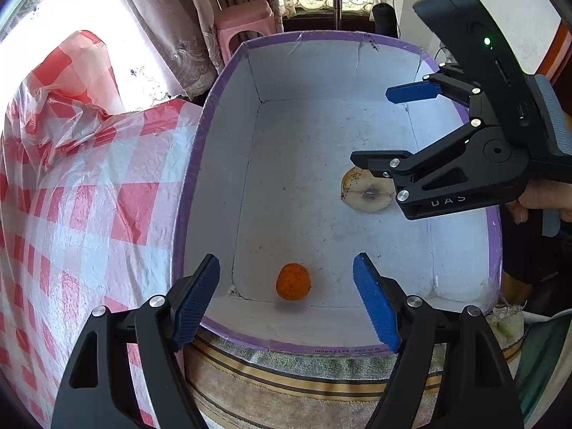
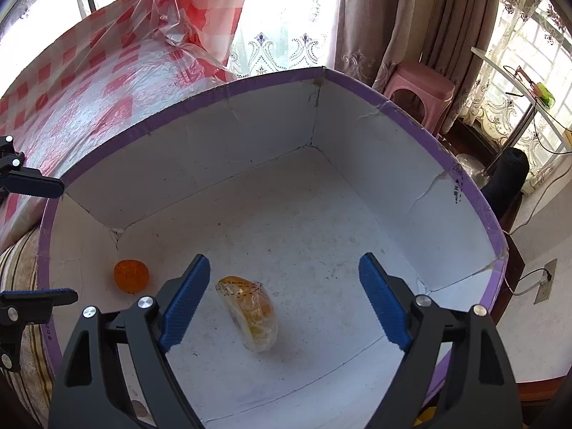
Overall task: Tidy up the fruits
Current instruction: 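Carry both fruits into the white box and open both tools to release, then move both open tools back over the remaining fruit on the tablecloth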
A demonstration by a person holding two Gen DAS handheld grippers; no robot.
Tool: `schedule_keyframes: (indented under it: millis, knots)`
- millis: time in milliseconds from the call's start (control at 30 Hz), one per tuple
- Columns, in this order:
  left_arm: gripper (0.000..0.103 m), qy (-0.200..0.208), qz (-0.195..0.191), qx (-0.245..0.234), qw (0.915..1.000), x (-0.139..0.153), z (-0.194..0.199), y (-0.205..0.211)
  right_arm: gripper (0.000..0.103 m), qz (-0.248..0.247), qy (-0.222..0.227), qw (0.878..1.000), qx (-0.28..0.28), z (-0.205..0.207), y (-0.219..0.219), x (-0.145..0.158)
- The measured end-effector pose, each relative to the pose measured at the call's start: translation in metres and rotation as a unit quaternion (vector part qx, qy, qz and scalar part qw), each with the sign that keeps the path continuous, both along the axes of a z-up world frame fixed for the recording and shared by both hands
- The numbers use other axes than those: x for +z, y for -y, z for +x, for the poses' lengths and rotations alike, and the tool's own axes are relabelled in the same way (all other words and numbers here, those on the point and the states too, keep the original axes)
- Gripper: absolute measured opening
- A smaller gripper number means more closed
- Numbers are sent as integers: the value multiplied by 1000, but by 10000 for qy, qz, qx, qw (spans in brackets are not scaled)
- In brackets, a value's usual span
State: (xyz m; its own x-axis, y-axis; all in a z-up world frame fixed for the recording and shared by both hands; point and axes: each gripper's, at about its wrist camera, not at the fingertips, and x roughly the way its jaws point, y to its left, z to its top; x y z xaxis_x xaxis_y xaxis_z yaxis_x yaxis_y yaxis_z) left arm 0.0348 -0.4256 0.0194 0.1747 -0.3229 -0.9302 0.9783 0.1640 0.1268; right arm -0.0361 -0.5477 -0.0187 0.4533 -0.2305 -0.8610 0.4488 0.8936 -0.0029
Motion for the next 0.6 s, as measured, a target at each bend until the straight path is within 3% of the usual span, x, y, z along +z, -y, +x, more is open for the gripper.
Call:
schedule_keyframes:
  millis: [267, 500, 600]
  knots:
    - [74, 457, -1040, 210, 9933, 46, -5, -43, 95, -728, 274, 9969, -97, -1, -12, 30]
    - [77, 685, -1450, 905, 9829, 90, 9, -109, 97, -1107, 1026, 9885, 31, -3, -37, 72]
    - [77, 710, -1739, 1331, 9731, 106, 14, -147, 98, -954, 1383, 9856, 188, -1, -49, 87]
